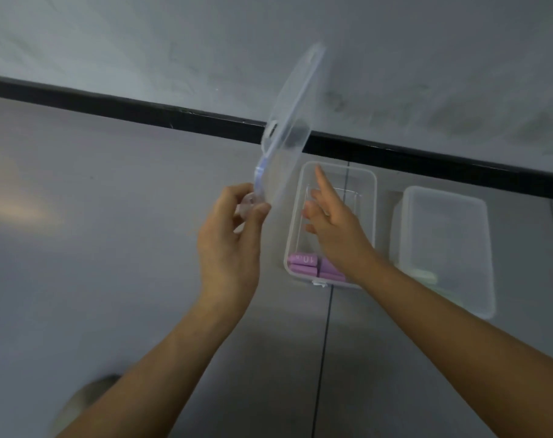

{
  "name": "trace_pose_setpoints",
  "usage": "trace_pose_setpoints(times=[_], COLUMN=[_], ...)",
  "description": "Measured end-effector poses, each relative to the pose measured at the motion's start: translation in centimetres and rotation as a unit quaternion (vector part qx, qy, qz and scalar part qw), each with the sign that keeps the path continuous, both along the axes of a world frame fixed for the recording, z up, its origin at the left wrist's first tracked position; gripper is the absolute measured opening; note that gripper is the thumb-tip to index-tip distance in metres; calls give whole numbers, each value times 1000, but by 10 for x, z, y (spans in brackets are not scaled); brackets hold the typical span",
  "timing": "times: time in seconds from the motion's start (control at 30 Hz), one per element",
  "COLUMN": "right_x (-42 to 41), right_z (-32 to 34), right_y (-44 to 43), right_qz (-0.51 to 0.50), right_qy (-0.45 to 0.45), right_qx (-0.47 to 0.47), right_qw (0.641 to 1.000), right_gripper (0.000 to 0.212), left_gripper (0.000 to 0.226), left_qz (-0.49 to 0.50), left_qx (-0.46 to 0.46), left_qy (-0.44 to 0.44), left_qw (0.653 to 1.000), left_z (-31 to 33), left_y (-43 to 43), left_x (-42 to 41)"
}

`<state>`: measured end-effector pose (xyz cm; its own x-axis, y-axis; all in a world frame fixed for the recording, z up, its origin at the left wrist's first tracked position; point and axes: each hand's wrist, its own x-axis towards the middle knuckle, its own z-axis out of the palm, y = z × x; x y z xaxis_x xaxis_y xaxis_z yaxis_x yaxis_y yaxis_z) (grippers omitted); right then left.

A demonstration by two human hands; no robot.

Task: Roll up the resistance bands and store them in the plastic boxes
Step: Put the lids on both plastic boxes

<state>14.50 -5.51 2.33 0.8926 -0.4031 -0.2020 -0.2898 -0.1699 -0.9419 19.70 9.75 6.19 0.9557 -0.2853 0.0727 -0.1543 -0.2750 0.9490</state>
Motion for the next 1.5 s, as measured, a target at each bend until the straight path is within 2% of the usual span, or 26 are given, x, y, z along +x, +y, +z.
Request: trace_pose_setpoints(times=[0.17,0.23,0.3,0.37,0.5,0.57,0.73,0.83,0.93,1.03,1.17,1.5], right_x=[12,12,9,5,-14,-27,-59,-72,-80,-87,-92,-79], right_z=[8,9,8,7,9,10,12,7,-3,-10,-19,-20], right_y=[-3,-8,-14,-25,-47,-58,-79,-83,-85,-84,-81,-77], right_qz=[-68,-81,-99,-115,-127,-122,-109,-84,-79,-54,-19,45], right_qy=[-24,-36,-37,-32,-16,-4,19,53,103,166,226,282], right_qx=[225,281,292,279,223,165,60,18,-30,-77,-116,-196], right_qw=[972,956,951,953,966,979,992,995,991,982,967,938], right_gripper=[67,71,76,78,79,80,77,73,72,73,73,71], left_gripper=[9,10,11,18,78,89,75,64,59,61,61,59], left_qz=[-63,-73,-74,-74,-88,-98,-118,-138,-162,-187,-191,-178], left_qx=[-65,-89,-106,-96,-46,-51,46,126,228,302,318,303], left_qy=[41,50,57,52,61,88,72,26,-23,-36,-12,22], left_qw=[995,992,990,991,993,990,989,982,960,934,928,936], left_z=[15,19,20,16,8,5,-6,-19,-34,-52,-77,-94], left_y=[-17,-20,-21,-19,-10,-8,-15,-26,-36,-39,-35,-33], left_x=[-13,-14,-13,-7,9,17,27,34,34,31,29,30])
